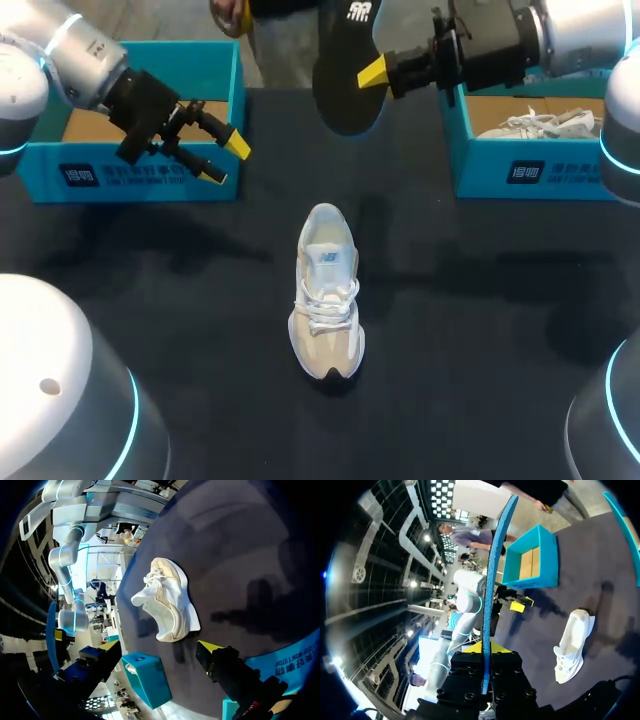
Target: Take the shoe out of the shoebox, open the shoe tongue, remove and reinsert the insole, then place the shoe into the shoebox
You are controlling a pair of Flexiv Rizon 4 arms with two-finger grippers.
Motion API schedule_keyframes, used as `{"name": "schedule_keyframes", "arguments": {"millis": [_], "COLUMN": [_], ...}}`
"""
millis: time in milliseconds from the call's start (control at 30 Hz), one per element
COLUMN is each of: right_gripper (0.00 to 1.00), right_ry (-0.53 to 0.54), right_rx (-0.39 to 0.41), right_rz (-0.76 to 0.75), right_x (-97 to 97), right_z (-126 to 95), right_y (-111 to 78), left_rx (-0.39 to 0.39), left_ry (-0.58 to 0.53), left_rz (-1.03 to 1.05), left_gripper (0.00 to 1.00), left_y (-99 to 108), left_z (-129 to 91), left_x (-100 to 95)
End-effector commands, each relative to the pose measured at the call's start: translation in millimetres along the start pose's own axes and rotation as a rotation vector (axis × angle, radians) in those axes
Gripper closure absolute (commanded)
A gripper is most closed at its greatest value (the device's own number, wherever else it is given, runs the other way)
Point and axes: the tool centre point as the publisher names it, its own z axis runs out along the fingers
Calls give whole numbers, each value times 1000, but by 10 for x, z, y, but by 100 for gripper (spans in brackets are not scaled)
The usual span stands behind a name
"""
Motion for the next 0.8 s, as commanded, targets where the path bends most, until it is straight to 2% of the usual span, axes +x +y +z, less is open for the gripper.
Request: {"name": "schedule_keyframes", "arguments": {"millis": [33,133,800], "right_gripper": [100,100,100], "right_ry": [14,13,13], "right_rx": [18,26,26], "right_rz": [-26,-44,-44], "right_x": [-67,-116,-116], "right_z": [25,40,40], "right_y": [79,118,118], "left_rx": [1,1,1], "left_ry": [3,3,3], "left_rz": [1,1,1], "left_gripper": [0,0,0], "left_y": [3,3,3], "left_z": [-3,-3,-3], "left_x": [-1,-1,-1]}}
